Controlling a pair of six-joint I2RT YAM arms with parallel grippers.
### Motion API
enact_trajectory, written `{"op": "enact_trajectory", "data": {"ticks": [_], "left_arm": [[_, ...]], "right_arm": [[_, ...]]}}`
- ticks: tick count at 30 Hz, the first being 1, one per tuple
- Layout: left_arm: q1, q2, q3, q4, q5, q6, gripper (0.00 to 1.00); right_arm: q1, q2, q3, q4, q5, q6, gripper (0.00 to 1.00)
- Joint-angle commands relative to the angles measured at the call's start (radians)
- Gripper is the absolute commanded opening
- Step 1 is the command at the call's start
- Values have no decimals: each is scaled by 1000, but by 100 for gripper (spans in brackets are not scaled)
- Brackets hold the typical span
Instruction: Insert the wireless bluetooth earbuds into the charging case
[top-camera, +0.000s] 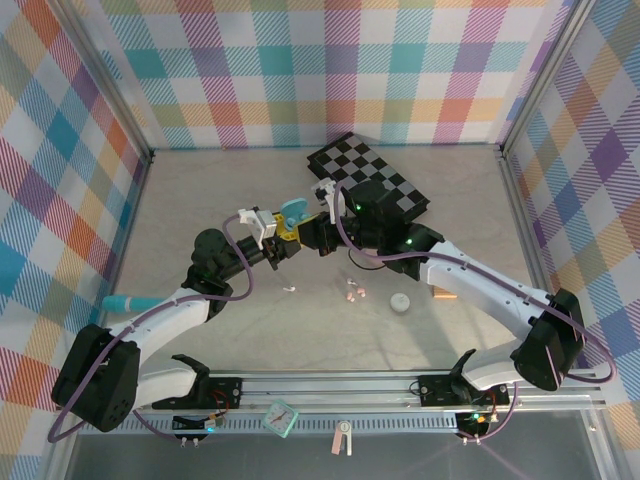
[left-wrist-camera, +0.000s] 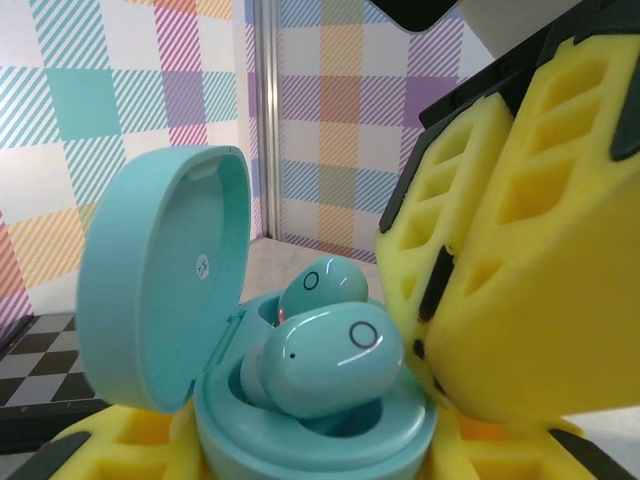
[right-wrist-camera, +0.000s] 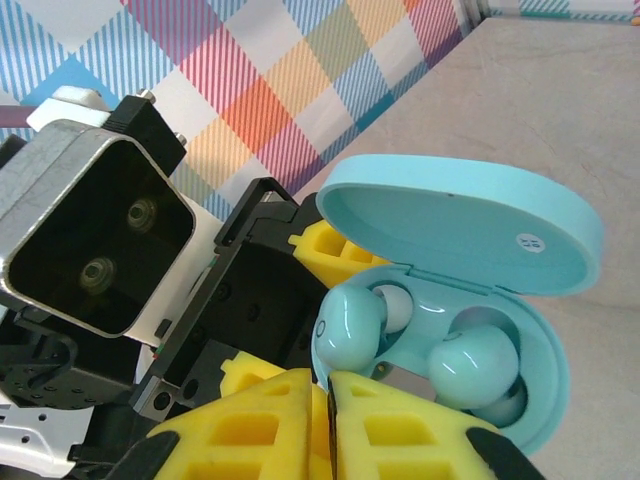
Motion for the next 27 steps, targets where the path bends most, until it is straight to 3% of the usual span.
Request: {"op": "enact_trajectory", "data": {"ticks": [1,27], "left_arm": [[-9,-31,0,45,28,13,33],[-8,-24,5,53,30,13,33]], "right_arm": [[-8,-2,38,2,59,8,16],[-19,-3,60,-3,81,7,16]]}}
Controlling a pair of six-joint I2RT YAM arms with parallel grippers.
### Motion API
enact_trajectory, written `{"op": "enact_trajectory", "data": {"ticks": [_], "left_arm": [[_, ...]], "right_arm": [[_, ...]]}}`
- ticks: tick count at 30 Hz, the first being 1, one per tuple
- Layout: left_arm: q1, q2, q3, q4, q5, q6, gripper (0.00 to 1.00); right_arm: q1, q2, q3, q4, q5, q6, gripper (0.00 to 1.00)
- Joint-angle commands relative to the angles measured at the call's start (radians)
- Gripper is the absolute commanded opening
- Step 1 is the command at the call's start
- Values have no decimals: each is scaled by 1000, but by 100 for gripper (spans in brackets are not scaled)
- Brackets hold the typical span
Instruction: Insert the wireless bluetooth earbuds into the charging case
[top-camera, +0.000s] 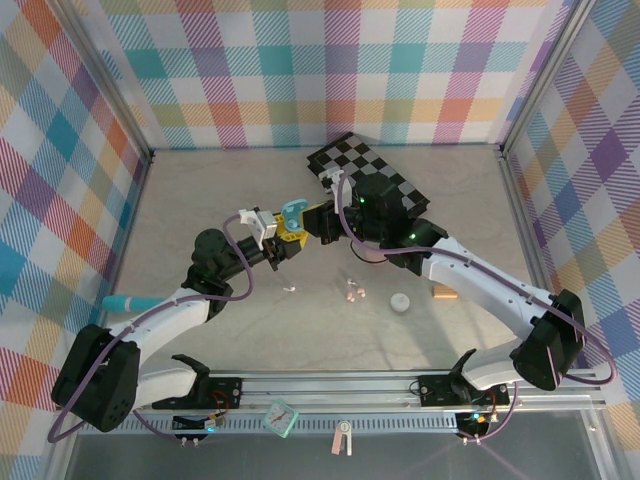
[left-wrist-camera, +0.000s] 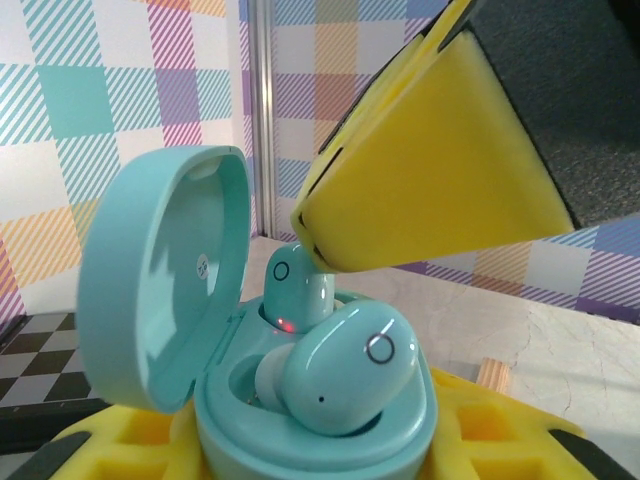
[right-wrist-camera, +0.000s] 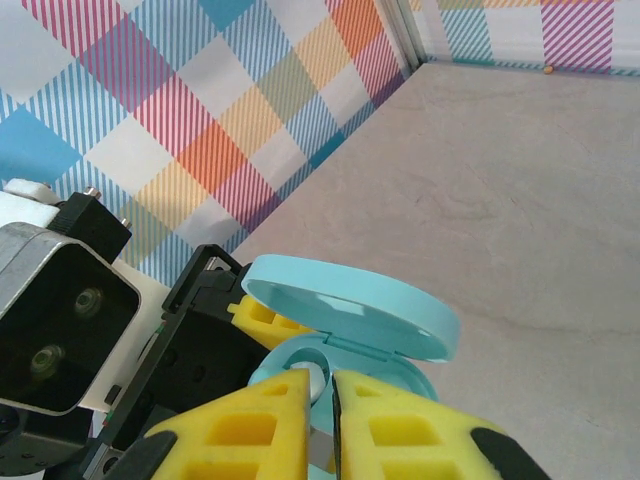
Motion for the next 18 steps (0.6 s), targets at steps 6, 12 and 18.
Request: {"op": "enact_trajectory", "data": {"ticks": [6,12,18], "left_arm": [[-8,-8,8,55,3,16,33],[-7,0,10,58,-13,18,33],[-7,-5,17,35,-35,27,32]], "right_arm": [[-4,-37,-4,28,-83,-7,21],[-1,-56,-9,22,-116,-3,30],[1,-41,-19,15,-123,5,32]]}}
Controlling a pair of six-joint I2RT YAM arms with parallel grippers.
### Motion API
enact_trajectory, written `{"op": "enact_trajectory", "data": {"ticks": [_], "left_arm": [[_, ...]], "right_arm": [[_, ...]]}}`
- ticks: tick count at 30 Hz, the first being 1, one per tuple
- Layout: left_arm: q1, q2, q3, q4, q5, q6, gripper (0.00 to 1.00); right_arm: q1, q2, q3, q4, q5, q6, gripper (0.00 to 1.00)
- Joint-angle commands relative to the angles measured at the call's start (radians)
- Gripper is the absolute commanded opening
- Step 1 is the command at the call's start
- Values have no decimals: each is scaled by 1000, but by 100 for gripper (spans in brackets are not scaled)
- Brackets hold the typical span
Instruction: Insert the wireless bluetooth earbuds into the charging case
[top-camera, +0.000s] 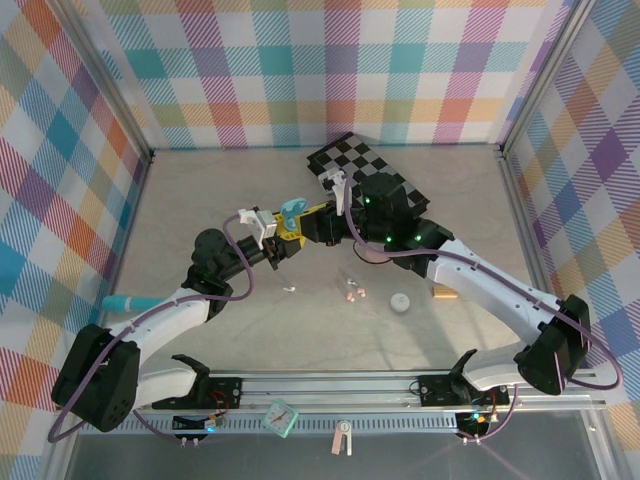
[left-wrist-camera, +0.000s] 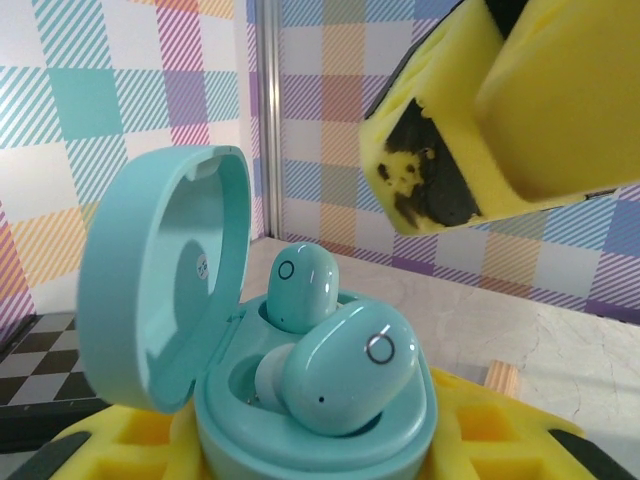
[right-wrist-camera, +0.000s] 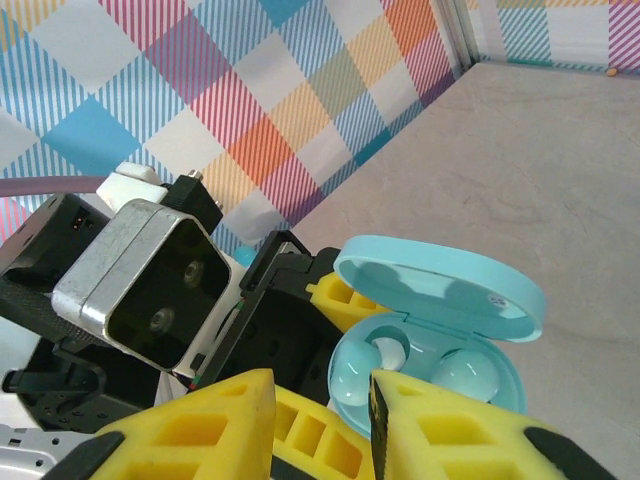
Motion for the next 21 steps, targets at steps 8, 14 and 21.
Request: {"op": "enact_trajectory", "data": {"ticks": [8,14,21], "left_arm": [[-8,-14,19,12,-26,31,32],[-7,-17,21,-3,-44,34,32],[-8,-21,16,3,-35,35,32]], "right_arm": [[18,41,6,11,-68,11,31],[24,74,21,21,-92,22,29],[26,86,31,16,-27,29,24]]}}
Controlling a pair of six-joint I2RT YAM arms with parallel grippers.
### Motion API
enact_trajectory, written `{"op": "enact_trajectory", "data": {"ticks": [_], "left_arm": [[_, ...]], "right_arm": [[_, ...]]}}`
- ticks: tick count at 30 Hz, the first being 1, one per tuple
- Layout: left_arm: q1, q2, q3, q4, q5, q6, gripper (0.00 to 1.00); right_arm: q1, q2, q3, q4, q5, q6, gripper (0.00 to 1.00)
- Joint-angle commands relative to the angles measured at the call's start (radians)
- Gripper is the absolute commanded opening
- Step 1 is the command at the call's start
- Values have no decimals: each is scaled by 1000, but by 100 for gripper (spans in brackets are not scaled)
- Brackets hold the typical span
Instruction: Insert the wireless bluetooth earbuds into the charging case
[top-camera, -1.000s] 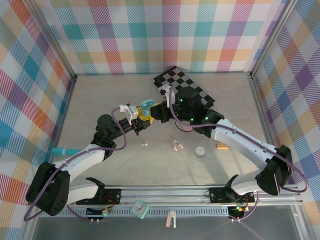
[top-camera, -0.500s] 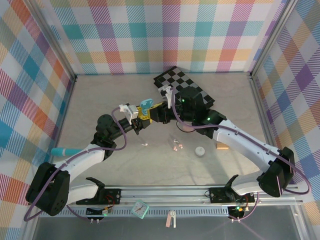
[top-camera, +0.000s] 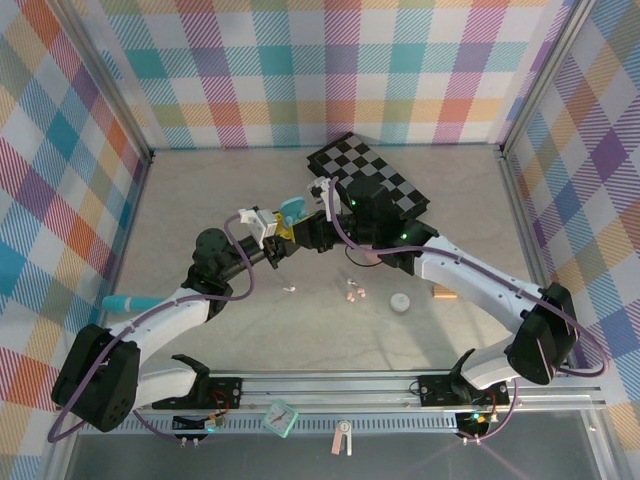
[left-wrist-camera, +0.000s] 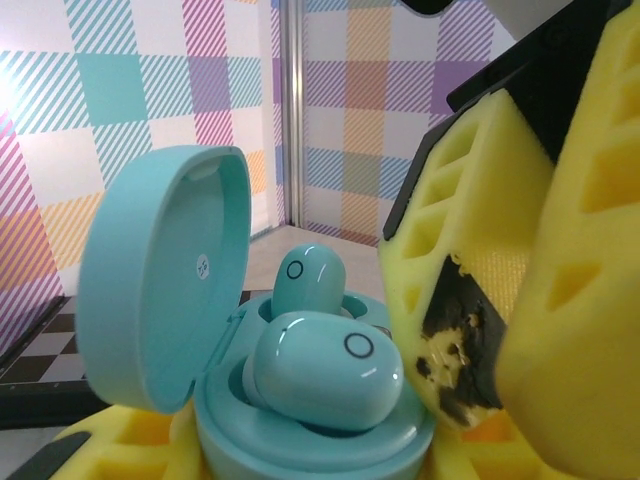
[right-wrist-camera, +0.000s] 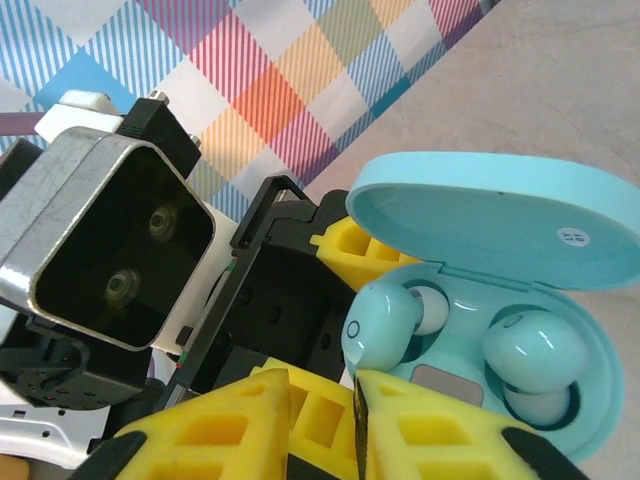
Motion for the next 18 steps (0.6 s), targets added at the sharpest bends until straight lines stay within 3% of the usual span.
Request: {"op": "enact_trajectory", "data": {"ticks": [1,18], "left_arm": [[-8,-25,15,33,6,14,32],[-8,-38,11,26,13,18,32]], "right_arm": [[10,8,34,9,52,11,22],[-7,-41,6,26,186,42,20]]}}
